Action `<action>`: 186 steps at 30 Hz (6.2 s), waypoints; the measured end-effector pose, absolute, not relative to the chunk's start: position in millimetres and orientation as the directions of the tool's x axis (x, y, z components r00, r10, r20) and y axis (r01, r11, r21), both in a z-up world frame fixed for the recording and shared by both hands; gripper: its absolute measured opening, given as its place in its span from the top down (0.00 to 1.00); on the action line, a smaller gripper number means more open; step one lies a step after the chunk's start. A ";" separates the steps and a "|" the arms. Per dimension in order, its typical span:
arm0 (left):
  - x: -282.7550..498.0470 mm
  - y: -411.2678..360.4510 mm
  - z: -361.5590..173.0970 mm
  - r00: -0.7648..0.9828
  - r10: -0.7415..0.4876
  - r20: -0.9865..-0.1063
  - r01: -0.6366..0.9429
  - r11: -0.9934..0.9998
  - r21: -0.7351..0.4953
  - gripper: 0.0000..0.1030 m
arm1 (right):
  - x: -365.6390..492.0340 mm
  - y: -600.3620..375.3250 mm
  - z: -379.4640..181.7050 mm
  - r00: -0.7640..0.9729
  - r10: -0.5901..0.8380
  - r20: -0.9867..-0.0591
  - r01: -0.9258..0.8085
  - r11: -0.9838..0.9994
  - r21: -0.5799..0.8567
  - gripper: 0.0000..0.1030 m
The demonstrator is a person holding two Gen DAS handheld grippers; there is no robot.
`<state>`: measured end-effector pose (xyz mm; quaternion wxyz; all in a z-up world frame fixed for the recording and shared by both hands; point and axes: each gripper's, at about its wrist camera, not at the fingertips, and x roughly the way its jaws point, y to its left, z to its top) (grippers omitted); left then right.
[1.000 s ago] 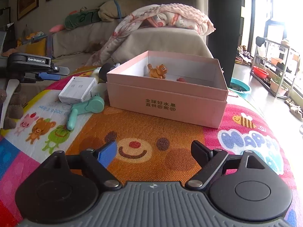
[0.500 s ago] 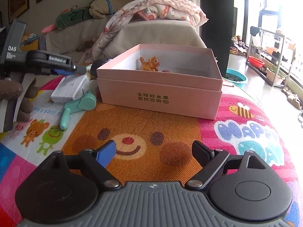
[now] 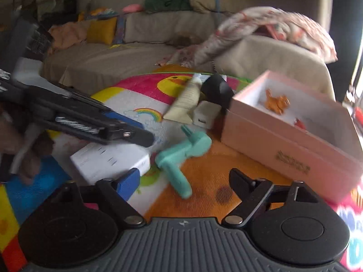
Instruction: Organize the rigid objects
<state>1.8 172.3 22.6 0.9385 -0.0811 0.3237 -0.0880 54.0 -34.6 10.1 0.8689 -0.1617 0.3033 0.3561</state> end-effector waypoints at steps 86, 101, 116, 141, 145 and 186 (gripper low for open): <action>-9.3 71.5 -4.2 0.777 -0.164 -0.607 0.182 0.983 -0.032 0.27 | 58.0 -152.8 2.7 0.667 0.285 -0.688 -0.361 0.932 0.036 0.00; -9.4 75.8 -3.8 0.777 -0.178 -0.603 0.183 0.982 -0.054 0.27 | 39.2 -124.8 5.7 0.664 0.357 -0.657 -0.538 0.838 -0.088 0.65; -9.3 69.2 -3.6 0.776 -0.158 -0.611 0.184 0.983 -0.021 0.27 | 18.3 -172.1 1.5 0.798 0.092 -0.596 -0.340 0.884 -0.320 0.18; -9.3 70.4 -4.0 0.776 -0.157 -0.611 0.184 0.983 -0.018 0.27 | 53.9 -180.3 5.4 0.629 0.337 -0.701 -0.319 0.934 0.163 0.13; -9.3 70.4 -4.1 0.776 -0.157 -0.611 0.184 0.983 -0.019 0.27 | 66.2 -163.2 6.9 0.656 0.333 -0.677 -0.277 0.941 0.194 0.11; 144.7 59.7 68.6 0.831 -0.367 -0.418 0.285 0.926 -0.247 0.30 | 105.4 -154.6 85.0 0.868 0.288 -0.404 -0.350 0.933 -0.087 0.13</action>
